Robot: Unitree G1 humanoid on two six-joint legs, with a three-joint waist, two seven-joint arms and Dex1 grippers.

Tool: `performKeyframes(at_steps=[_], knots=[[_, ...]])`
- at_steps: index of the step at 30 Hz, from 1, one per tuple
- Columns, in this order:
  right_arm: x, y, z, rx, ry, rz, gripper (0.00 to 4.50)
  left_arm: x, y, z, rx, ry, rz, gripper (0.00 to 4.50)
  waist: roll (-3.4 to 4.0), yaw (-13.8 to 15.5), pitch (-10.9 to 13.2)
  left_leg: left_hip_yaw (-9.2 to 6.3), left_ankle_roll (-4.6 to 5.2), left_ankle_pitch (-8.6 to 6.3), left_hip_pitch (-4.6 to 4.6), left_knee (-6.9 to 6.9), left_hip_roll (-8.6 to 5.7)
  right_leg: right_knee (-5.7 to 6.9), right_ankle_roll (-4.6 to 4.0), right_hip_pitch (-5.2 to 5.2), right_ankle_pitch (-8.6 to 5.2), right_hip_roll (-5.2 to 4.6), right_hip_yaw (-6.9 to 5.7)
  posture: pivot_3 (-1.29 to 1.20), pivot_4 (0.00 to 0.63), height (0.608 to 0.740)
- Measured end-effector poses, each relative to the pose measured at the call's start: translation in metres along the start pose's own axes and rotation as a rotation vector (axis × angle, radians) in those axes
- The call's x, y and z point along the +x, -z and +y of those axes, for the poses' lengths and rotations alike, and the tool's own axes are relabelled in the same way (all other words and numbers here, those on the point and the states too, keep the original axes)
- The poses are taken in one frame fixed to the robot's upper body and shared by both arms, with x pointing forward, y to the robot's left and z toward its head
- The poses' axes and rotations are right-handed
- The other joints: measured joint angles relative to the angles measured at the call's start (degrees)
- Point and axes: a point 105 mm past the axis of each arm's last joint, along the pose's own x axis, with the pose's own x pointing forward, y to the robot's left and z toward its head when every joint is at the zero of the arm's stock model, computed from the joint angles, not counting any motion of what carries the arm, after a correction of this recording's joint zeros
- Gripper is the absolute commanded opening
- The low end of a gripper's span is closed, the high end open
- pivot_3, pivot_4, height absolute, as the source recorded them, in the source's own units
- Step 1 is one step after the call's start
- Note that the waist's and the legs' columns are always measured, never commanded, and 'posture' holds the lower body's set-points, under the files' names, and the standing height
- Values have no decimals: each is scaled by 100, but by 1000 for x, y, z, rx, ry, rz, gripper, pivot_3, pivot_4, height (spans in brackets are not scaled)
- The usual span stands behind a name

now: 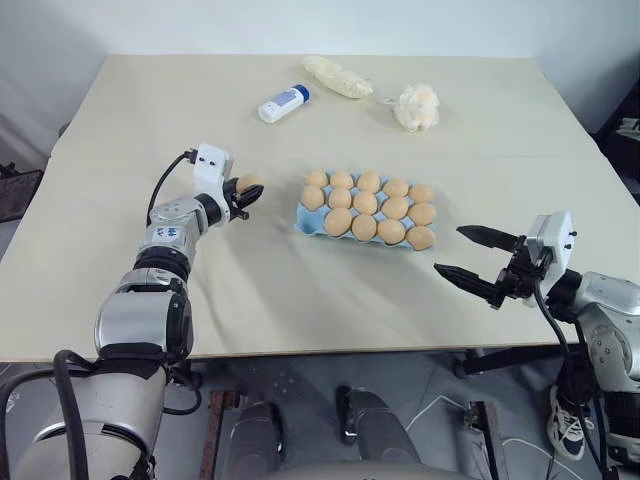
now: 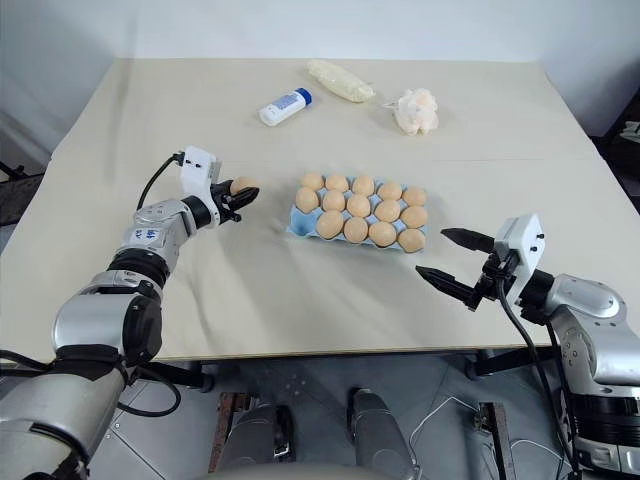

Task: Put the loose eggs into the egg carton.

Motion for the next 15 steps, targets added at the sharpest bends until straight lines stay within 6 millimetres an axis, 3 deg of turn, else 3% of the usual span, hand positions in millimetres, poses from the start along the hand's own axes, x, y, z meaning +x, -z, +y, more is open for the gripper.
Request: performKeyframes(at_steps=[3,8,12,15], knots=[[0,0,0,0,1,2,4500,2,-10,-11,13,92,-24,1638,0,4,0,0,0,0,-2,0,0,-1,0,0,0,1,-1,0,150,740],[-1,1,0,0,3,3,4500,7,-46,-45,70,311,-112,1638,0,7,0,0,0,0,-3,0,-3,-2,0,0,0,0,-1,0,150,740],[-2,4,0,9,11,11,4500,7,-52,-68,121,446,-108,1638,0,-9,0,1,0,0,-1,-1,-1,0,0,0,0,3,3,0,150,740],[-4,5,0,12,17,14,4500,6,-46,-84,144,534,-75,1638,0,-23,0,2,-1,0,3,1,0,6,0,0,0,6,6,0,150,740]])
